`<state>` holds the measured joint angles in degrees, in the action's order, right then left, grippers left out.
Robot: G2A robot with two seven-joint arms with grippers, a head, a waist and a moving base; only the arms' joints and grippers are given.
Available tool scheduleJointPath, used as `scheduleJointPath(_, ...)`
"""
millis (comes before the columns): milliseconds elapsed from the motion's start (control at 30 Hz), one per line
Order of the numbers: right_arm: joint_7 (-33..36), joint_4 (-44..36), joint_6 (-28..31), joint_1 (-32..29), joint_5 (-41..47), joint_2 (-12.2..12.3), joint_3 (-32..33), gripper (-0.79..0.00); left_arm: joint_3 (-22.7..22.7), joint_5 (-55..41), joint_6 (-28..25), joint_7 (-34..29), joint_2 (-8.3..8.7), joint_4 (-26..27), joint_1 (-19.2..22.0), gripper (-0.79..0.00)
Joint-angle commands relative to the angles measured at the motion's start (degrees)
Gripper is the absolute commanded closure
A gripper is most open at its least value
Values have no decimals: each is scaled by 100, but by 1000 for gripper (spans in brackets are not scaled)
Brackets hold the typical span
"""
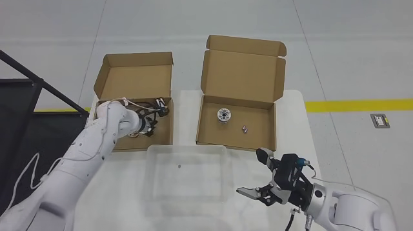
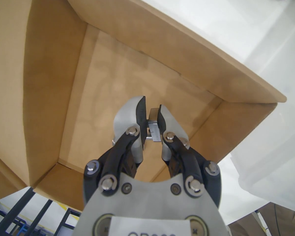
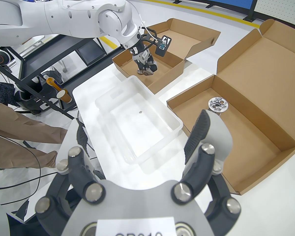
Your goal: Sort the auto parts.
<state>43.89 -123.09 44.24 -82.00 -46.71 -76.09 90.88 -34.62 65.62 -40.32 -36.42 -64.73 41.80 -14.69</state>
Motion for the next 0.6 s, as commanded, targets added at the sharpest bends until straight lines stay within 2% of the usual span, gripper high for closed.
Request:
scheduleJointPath(0,0,0,0,0,0,0,0,-785,43,36,20,56,-80,-165,57,-68)
scheduleJointPath(33,0,0,0,0,0,0,0,-785,56,44,16,90,-119,-249,87,-77)
scheduleJointPath(200,0,0,0,0,0,0,0,-785,73,69,0,273,-277,-632,198,-252)
scheduleJointPath(367,0,0,0,0,0,0,0,-785,37,114,-61,422,-369,-917,272,-336)
scheduleJointPath(567,0,0,0,0,0,0,0,-785,-144,69,-335,654,-361,-1029,356,-366)
